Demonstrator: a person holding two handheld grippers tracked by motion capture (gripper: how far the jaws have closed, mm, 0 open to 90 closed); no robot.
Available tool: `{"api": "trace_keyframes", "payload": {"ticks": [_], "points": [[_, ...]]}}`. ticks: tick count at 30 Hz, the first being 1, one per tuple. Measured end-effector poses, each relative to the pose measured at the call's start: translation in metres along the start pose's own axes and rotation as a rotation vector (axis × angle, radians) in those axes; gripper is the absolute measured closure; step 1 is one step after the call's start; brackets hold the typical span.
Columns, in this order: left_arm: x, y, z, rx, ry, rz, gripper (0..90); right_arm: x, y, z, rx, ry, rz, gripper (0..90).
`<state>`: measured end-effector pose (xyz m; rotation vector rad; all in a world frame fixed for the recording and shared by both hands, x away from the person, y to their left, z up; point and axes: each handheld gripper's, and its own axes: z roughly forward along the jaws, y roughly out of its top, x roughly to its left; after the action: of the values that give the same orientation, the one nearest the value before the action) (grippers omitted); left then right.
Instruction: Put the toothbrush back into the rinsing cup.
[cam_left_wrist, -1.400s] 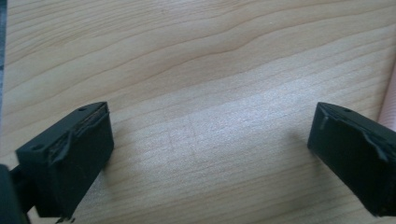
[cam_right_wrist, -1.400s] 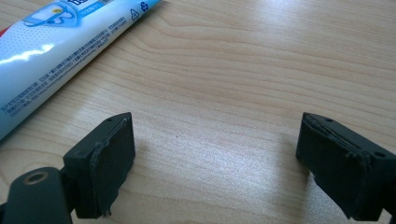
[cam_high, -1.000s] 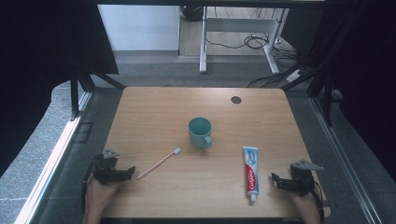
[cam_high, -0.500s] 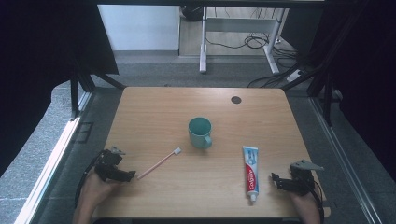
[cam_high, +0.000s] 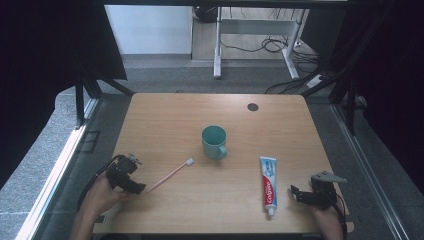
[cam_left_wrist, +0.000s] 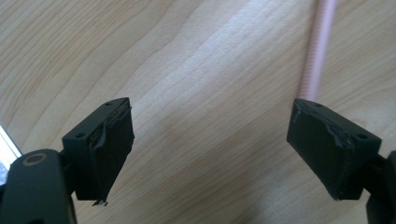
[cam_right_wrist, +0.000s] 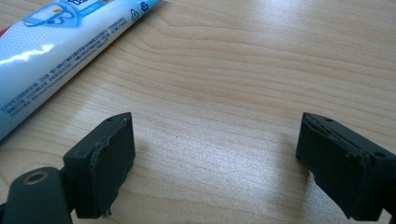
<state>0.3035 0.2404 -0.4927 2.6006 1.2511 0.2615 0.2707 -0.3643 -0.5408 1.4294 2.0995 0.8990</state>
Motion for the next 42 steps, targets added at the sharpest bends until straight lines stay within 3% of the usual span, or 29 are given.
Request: {"api": "trace_keyframes", "payload": {"ticks": [10, 27, 33, 39, 42], "points": [[-0.011, 0.021, 0.0, 0.068, -0.043, 0.099, 25.9, 0.0, 0.0, 0.0, 0.002, 0.0, 0.002, 11.2], [-0.023, 0.051, 0.005, 0.077, -0.082, 0.154, 44.4, 0.0, 0.0, 0.0, 0.002, 0.001, 0.002, 11.2], [-0.031, 0.069, 0.012, 0.096, -0.107, 0.183, 51.9, 0.0, 0.0, 0.0, 0.002, 0.001, 0.002, 11.2], [-0.036, 0.083, 0.017, 0.13, -0.126, 0.207, 58.9, 0.0, 0.0, 0.0, 0.002, 0.001, 0.002, 11.2], [-0.039, 0.093, 0.02, 0.17, -0.131, 0.232, 62.5, 0.0, 0.0, 0.0, 0.001, 0.003, 0.0, 11.2]]}}
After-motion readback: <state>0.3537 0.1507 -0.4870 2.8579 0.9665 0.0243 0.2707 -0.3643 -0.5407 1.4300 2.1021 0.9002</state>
